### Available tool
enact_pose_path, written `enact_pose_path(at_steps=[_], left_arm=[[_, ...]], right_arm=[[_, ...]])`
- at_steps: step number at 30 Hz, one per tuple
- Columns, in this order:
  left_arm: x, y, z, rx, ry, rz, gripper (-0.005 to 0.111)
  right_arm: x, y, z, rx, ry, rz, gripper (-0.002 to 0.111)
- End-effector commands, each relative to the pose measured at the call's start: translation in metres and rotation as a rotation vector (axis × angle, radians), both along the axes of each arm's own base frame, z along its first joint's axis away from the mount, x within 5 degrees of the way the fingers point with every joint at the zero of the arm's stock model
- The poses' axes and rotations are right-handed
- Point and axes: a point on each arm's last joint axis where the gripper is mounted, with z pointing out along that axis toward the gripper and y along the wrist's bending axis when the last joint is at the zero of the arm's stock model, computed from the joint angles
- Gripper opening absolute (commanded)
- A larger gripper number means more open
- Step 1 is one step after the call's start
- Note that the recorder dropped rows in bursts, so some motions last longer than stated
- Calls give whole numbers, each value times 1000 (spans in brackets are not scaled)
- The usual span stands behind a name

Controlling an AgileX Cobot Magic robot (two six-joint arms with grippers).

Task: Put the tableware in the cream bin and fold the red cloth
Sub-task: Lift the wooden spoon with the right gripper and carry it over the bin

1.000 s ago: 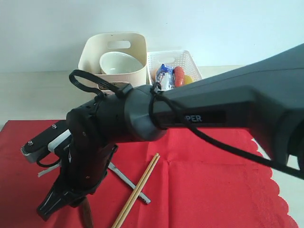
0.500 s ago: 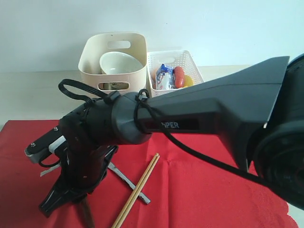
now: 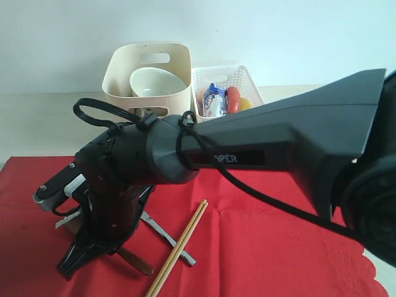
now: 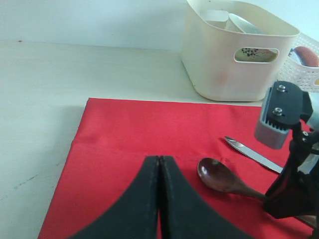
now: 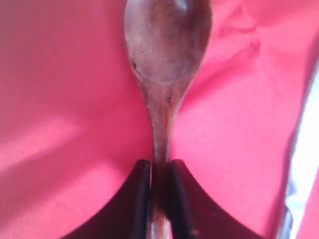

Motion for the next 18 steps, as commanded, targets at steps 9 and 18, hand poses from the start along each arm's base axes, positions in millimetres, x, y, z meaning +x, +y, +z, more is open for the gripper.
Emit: enact_pose_path(at_steps=[9,18], left_arm=[[0,0,0,-10,-11,5,0],[0,0,0,-10,-11,5,0]], right_arm=[[-3,-5,63,91,-72,8,0],[-6,-13,87,133,-131,47,0]])
